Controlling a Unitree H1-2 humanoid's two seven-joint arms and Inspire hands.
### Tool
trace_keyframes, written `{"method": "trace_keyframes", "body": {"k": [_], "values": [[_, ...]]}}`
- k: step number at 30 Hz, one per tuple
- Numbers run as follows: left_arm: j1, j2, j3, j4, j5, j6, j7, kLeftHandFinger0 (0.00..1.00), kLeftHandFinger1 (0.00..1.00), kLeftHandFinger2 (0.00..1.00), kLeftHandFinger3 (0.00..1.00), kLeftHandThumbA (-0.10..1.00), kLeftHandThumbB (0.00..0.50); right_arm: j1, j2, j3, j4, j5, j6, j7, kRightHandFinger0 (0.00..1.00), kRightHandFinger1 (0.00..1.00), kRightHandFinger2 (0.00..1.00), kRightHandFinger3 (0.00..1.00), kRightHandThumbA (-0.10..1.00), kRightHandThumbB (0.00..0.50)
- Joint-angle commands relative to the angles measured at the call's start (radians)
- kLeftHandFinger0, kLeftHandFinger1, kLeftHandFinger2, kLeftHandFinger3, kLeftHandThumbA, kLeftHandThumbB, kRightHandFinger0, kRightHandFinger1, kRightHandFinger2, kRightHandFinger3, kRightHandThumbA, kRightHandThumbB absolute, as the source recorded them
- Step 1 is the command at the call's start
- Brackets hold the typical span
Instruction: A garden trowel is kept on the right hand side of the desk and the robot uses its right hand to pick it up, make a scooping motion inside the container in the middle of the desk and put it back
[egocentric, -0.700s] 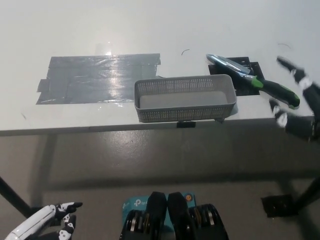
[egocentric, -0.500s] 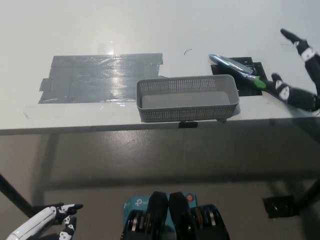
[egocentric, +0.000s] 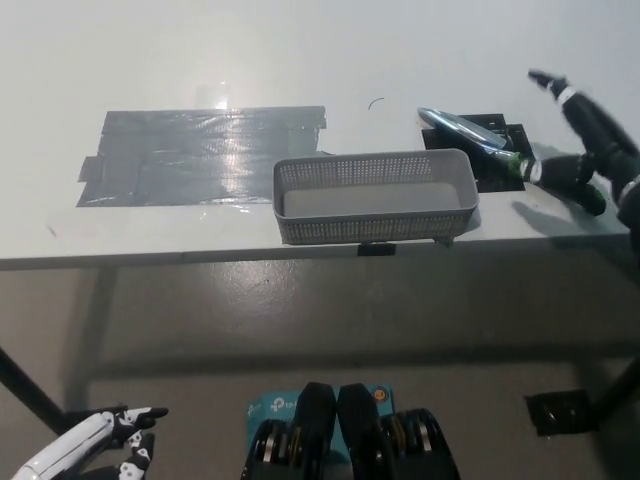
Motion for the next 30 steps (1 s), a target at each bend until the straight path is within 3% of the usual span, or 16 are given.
{"method": "trace_keyframes", "body": {"k": [1, 2, 5, 7, 9, 16, 25, 26, 30], "values": [[-0.011, 0.031, 0.019, -0.028, -0.009, 0.013, -0.018, 1.0, 1.0, 1.0, 1.0, 0.52, 0.214, -0.077, -0.002, 0.018, 0.074, -0.017, -0.034, 0.035, 1.0, 1.0, 1.0, 1.0, 0.73, 0.413], [-0.012, 0.033, 0.017, -0.031, -0.004, 0.013, -0.021, 1.0, 1.0, 1.0, 1.0, 0.53, 0.209, -0.081, -0.01, 0.041, 0.086, -0.033, -0.033, 0.054, 1.0, 1.0, 1.0, 1.0, 0.78, 0.418], [-0.015, 0.036, 0.021, -0.032, -0.001, 0.013, -0.024, 1.0, 1.0, 1.0, 1.0, 0.53, 0.224, -0.102, -0.025, 0.079, 0.133, -0.055, -0.069, 0.07, 1.0, 1.0, 1.0, 1.0, 0.8, 0.438], [-0.015, 0.042, 0.023, -0.034, 0.005, 0.013, -0.027, 1.0, 1.0, 1.0, 1.0, 0.54, 0.219, -0.119, -0.039, 0.097, 0.152, -0.068, -0.064, 0.083, 1.0, 1.0, 1.0, 1.0, 0.79, 0.432], [-0.018, 0.047, 0.026, -0.038, -0.003, 0.013, -0.035, 1.0, 1.0, 1.0, 1.0, 0.55, 0.216, -0.13, -0.059, 0.098, 0.159, -0.074, -0.043, 0.092, 1.0, 1.0, 1.0, 1.0, 0.78, 0.389], [-0.013, 0.04, 0.031, -0.038, -0.009, 0.013, -0.038, 1.0, 1.0, 1.0, 1.0, 0.54, 0.223, -0.165, -0.094, 0.106, 0.245, -0.096, -0.066, 0.091, 1.0, 1.0, 1.0, 1.0, 0.73, 0.373], [-0.012, 0.046, 0.02, -0.043, -0.002, 0.013, -0.057, 1.0, 1.0, 1.0, 1.0, 0.59, 0.238, -0.197, -0.098, 0.115, 0.303, -0.106, -0.108, 0.099, 1.0, 1.0, 1.0, 1.0, 0.71, 0.393], [-0.014, 0.043, 0.02, -0.043, -0.012, 0.013, -0.058, 1.0, 1.0, 1.0, 1.0, 0.57, 0.216, -0.202, -0.087, 0.125, 0.307, -0.11, -0.118, 0.107, 1.0, 1.0, 1.0, 1.0, 0.72, 0.408], [-0.016, 0.043, 0.021, -0.047, -0.012, 0.013, -0.062, 1.0, 1.0, 1.0, 1.0, 0.59, 0.211, -0.206, -0.07, 0.156, 0.307, -0.137, -0.143, 0.108, 1.0, 1.0, 1.0, 1.0, 0.72, 0.416]]}}
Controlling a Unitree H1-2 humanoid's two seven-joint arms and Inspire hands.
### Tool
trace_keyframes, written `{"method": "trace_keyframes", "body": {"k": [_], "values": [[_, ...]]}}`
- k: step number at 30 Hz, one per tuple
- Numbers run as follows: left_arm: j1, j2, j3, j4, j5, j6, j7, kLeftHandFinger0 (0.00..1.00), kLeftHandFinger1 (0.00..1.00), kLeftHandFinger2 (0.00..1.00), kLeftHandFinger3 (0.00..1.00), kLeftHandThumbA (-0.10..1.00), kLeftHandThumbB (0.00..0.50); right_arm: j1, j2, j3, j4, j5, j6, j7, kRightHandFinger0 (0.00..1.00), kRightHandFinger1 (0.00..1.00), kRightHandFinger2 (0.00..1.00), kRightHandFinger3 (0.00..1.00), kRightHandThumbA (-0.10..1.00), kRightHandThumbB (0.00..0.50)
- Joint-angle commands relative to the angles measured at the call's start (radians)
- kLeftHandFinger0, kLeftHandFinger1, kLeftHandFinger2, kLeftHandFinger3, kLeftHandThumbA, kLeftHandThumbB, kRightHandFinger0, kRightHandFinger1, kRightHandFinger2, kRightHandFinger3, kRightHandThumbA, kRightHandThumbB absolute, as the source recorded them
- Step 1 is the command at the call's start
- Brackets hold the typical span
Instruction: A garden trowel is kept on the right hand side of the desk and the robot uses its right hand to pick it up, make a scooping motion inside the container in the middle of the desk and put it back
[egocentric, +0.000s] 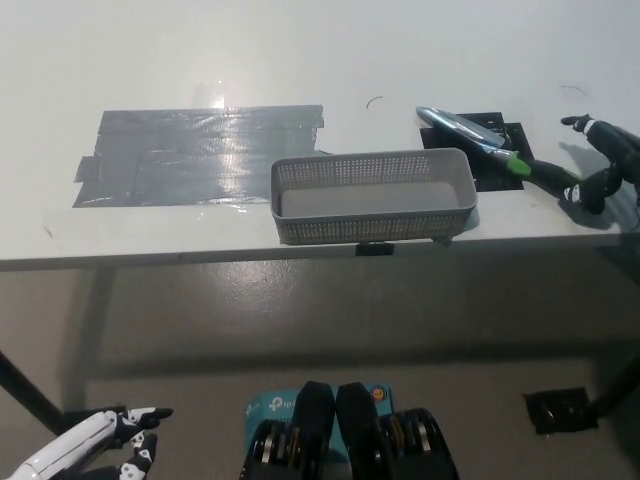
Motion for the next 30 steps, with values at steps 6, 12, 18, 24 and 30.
{"method": "trace_keyframes", "body": {"k": [6, 12, 18, 24, 30], "values": [[-0.01, 0.032, 0.01, -0.028, -0.008, 0.013, -0.022, 1.0, 1.0, 1.0, 1.0, 0.64, 0.193, -0.071, 0.018, 0.058, -0.032, -0.061, -0.086, 0.029, 1.0, 1.0, 1.0, 1.0, 0.71, 0.432], [-0.009, 0.033, 0.017, -0.035, -0.017, 0.013, -0.024, 1.0, 1.0, 1.0, 1.0, 0.79, 0.241, -0.101, 0.0, 0.059, 0.01, -0.066, -0.067, 0.047, 1.0, 1.0, 1.0, 1.0, 0.67, 0.396], [-0.005, 0.028, 0.022, -0.042, -0.015, 0.013, -0.021, 1.0, 1.0, 1.0, 1.0, 0.81, 0.254, -0.123, -0.04, 0.047, 0.106, -0.07, -0.035, 0.047, 1.0, 1.0, 1.0, 1.0, 0.68, 0.41], [-0.007, 0.023, 0.019, -0.034, -0.021, 0.013, -0.022, 1.0, 1.0, 1.0, 1.0, 0.81, 0.249, -0.132, -0.06, 0.04, 0.192, -0.069, -0.055, 0.018, 1.0, 1.0, 1.0, 1.0, 0.66, 0.418], [-0.009, 0.022, 0.016, -0.03, -0.024, 0.013, -0.024, 1.0, 1.0, 1.0, 1.0, 0.83, 0.267, -0.138, -0.032, 0.055, 0.22, -0.081, -0.068, 0.003, 1.0, 1.0, 1.0, 1.0, 0.66, 0.435]]}}
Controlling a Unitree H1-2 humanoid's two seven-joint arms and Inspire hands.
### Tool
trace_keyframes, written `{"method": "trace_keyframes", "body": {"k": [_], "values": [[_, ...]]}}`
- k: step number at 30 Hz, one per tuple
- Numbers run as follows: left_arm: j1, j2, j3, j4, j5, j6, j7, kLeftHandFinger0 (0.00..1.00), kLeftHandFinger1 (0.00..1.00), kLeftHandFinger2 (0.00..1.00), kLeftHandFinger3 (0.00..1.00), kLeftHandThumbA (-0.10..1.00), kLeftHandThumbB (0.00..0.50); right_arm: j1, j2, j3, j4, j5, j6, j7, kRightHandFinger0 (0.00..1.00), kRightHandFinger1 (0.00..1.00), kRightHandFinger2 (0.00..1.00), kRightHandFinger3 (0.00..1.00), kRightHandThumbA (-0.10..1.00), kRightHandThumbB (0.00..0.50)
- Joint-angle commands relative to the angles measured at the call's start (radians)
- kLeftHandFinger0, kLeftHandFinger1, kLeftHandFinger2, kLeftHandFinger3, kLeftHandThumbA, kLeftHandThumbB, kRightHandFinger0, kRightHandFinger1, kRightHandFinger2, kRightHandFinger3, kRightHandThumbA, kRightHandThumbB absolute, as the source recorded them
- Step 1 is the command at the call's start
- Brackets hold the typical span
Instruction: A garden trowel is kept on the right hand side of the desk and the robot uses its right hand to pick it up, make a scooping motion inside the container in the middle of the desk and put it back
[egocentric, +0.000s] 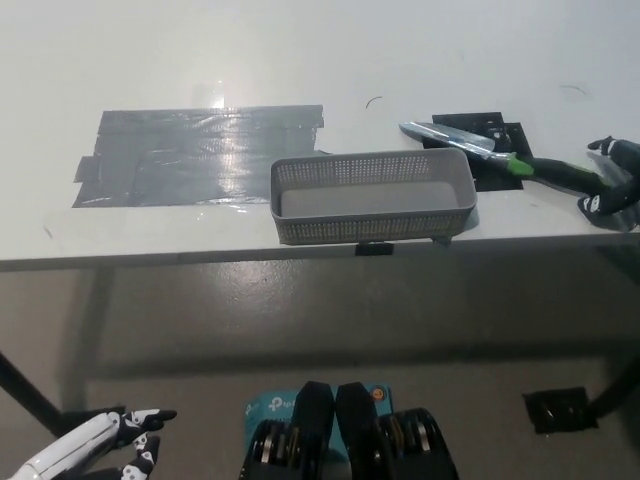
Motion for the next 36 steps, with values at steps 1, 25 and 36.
{"method": "trace_keyframes", "body": {"k": [1, 25, 36], "values": [[-0.006, 0.022, 0.012, -0.024, -0.019, 0.013, -0.006, 1.0, 1.0, 1.0, 1.0, 0.83, 0.267, -0.079, -0.005, -0.001, 0.01, -0.031, -0.026, -0.031, 1.0, 1.0, 1.0, 1.0, 0.66, 0.437], [-0.025, 0.018, 0.003, -0.036, -0.032, 0.013, -0.015, 1.0, 1.0, 1.0, 1.0, 1.0, 0.253, -0.128, 0.032, 0.044, 0.078, -0.084, -0.102, -0.027, 1.0, 1.0, 1.0, 1.0, 0.55, 0.42], [-0.033, 0.022, -0.026, -0.038, -0.013, 0.013, -0.02, 1.0, 1.0, 1.0, 1.0, 1.0, 0.246, -0.119, 0.077, 0.094, 0.125, -0.123, -0.107, -0.019, 1.0, 1.0, 1.0, 1.0, 0.53, 0.386]]}}
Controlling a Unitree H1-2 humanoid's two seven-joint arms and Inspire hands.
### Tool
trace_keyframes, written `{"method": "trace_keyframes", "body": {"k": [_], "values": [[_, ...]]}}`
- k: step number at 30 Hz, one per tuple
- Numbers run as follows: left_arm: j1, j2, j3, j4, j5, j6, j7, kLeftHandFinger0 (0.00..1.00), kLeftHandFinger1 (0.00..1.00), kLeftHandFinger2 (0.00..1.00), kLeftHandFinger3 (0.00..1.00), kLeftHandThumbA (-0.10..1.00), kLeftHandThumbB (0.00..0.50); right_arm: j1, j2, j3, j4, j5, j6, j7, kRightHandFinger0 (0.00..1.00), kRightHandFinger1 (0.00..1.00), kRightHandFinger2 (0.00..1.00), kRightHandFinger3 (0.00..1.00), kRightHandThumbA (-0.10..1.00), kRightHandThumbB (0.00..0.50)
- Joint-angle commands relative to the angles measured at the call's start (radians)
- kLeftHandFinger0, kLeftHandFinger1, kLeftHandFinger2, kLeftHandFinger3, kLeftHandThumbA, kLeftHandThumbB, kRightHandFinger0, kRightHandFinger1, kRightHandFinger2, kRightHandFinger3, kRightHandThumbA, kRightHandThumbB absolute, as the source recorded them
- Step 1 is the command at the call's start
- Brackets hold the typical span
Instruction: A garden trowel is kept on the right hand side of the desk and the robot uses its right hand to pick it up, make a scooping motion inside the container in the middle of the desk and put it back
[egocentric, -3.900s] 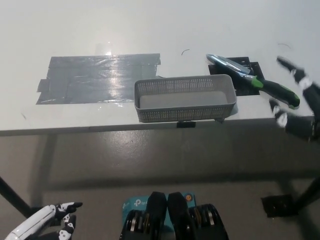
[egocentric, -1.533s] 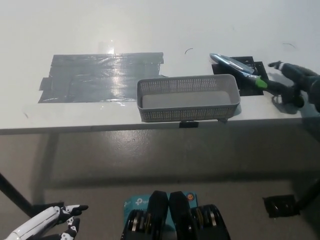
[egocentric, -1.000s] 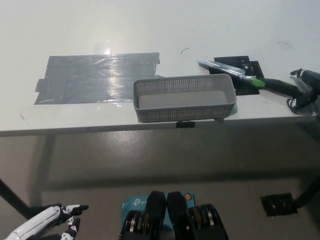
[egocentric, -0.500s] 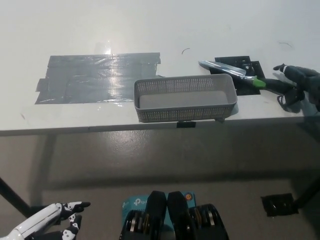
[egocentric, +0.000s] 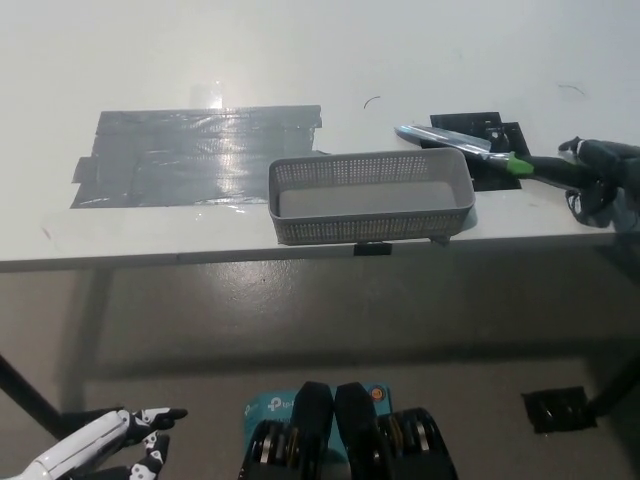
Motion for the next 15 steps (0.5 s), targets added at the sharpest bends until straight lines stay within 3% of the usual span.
{"method": "trace_keyframes", "body": {"k": [1, 3, 4, 6, 15], "values": [[-0.013, 0.023, -0.001, -0.038, 0.005, 0.013, -0.016, 1.0, 1.0, 1.0, 1.0, 1.0, 0.243, -0.063, 0.026, 0.016, 0.02, -0.027, -0.016, 0.0, 1.0, 1.0, 1.0, 1.0, 0.52, 0.379], [-0.018, 0.028, -0.004, -0.04, 0.011, 0.013, -0.017, 1.0, 1.0, 1.0, 1.0, 1.0, 0.252, -0.07, 0.031, 0.016, 0.024, -0.024, -0.024, 0.006, 1.0, 1.0, 1.0, 1.0, 0.55, 0.372], [-0.018, 0.029, -0.005, -0.04, 0.014, 0.013, -0.016, 1.0, 1.0, 1.0, 1.0, 1.0, 0.254, -0.077, 0.039, 0.014, 0.024, -0.02, -0.026, 0.006, 1.0, 1.0, 1.0, 1.0, 0.49, 0.361], [-0.021, 0.025, -0.006, -0.04, 0.013, 0.013, -0.018, 1.0, 1.0, 1.0, 1.0, 1.0, 0.267, -0.084, 0.045, 0.014, 0.005, -0.018, -0.022, 0.025, 1.0, 1.0, 1.0, 1.0, 0.48, 0.337], [-0.03, 0.02, -0.012, -0.035, -0.001, 0.013, -0.022, 1.0, 1.0, 1.0, 1.0, 1.0, 0.261, -0.126, 0.092, 0.027, 0.061, -0.031, -0.051, 0.003, 1.0, 1.0, 1.0, 1.0, 0.5, 0.382]]}}
